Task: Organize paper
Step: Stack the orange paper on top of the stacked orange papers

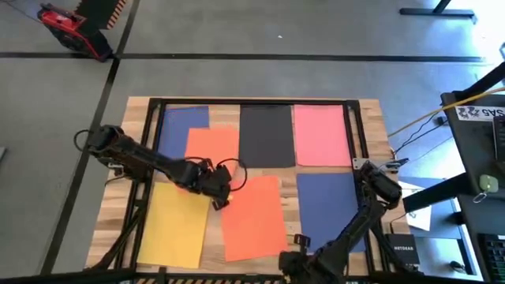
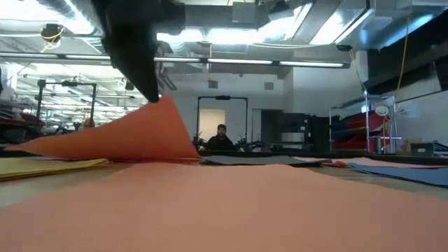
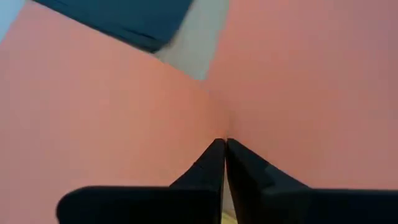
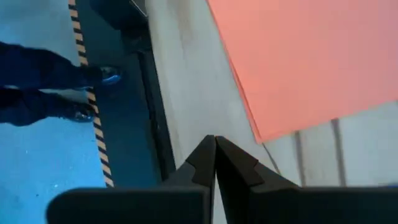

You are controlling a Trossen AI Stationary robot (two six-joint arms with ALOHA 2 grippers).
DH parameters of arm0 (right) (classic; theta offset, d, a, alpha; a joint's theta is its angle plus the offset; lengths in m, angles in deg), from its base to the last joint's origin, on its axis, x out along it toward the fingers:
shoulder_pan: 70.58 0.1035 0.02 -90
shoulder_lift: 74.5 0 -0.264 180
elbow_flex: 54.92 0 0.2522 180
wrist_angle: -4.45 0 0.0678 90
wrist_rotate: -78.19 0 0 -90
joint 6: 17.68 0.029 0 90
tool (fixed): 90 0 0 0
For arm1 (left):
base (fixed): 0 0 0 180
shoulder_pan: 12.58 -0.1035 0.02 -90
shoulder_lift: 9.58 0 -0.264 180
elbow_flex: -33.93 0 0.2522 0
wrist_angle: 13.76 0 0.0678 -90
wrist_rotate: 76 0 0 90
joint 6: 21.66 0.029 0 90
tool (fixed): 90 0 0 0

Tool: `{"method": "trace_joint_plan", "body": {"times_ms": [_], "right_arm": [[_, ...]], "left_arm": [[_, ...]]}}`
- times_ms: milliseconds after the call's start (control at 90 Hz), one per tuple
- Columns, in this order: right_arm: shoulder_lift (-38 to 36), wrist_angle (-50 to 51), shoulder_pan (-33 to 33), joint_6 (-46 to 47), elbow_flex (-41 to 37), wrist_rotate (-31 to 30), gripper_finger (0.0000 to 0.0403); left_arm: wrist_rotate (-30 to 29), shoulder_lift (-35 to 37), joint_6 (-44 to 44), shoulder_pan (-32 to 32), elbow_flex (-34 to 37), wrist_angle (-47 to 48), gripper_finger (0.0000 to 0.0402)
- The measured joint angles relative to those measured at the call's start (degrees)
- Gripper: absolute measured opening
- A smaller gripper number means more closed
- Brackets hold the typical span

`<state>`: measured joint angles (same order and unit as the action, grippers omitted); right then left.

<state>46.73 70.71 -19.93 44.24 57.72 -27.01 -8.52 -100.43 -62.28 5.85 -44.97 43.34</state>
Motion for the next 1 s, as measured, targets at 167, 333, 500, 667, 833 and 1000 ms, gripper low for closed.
{"method": "trace_joint_plan", "body": {"times_ms": [167,333,500,667,833,1000], "right_arm": [[0.0,9.1,2.2,5.3,7.2,-3.5,0.0000],[0.0,16.7,4.0,12.0,12.5,-5.7,0.0000],[-0.1,21.9,5.4,17.5,15.7,-5.8,0.0000],[-0.2,25.7,6.0,21.7,17.5,-5.8,0.0000],[-0.2,27.2,6.0,21.9,17.5,-4.1,0.0000],[-0.2,27.8,6.1,21.4,17.5,-2.8,0.0000]], "left_arm": [[1.1,0.0,-4.0,1.8,-1.8,-4.3,0.0000],[1.8,0.0,-7.6,3.5,-3.3,-10.4,0.0000],[0.6,0.0,-11.4,5.6,-3.8,-14.9,0.0000],[-2.1,0.0,-13.9,7.6,-3.8,-18.0,0.0000],[-5.2,-0.4,-14.1,8.8,-3.8,-19.7,0.0000],[-7.6,-3.7,-14.4,8.8,-3.8,-26.6,0.0000]]}}
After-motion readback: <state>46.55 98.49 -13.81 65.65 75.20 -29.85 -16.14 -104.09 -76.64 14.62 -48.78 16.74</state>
